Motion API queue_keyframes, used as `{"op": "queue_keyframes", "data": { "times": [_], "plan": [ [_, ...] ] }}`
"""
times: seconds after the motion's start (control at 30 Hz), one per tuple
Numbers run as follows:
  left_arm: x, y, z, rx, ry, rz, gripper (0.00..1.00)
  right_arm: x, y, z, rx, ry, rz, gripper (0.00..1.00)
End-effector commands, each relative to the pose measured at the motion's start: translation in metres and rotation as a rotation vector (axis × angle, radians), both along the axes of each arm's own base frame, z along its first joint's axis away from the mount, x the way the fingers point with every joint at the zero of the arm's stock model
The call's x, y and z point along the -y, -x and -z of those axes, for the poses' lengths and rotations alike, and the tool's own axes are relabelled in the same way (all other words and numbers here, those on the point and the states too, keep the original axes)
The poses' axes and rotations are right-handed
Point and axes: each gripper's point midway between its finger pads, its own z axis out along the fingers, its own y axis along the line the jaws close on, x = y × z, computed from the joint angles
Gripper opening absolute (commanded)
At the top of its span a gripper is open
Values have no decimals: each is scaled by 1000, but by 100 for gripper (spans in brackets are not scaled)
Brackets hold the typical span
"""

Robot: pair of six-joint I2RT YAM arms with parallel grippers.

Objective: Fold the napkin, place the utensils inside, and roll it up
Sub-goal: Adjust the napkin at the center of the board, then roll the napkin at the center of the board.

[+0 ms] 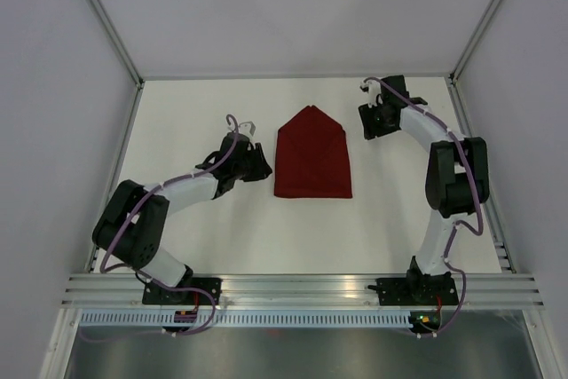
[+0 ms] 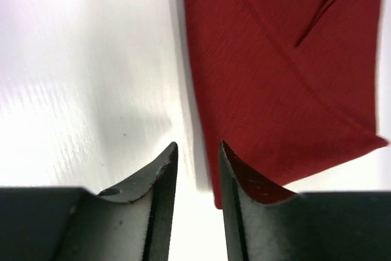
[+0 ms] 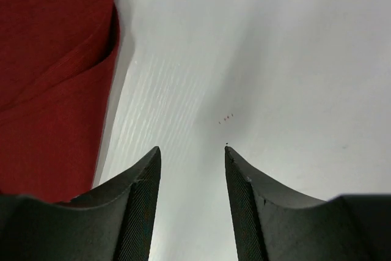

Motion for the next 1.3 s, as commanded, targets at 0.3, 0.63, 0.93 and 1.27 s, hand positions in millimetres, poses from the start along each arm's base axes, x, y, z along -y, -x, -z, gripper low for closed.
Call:
{"op": "queue_keyframes", "data": {
  "times": [0.3,0.63,0.93,1.27],
  "plan": [
    [-9,-15,-145,304,31,28,47,-65,73,-109,356,59,-514,60],
    [-22,-15,-181,383,72,-66,50,-119,139,-70,402,141,-906,65],
    [-48,8,-203,446,54,-111,52,-178,169,-37,388,168,-1053,66],
    [-66,21,-215,485,14,-123,54,-206,175,2,417,300,-1129,66]
  ]
}}
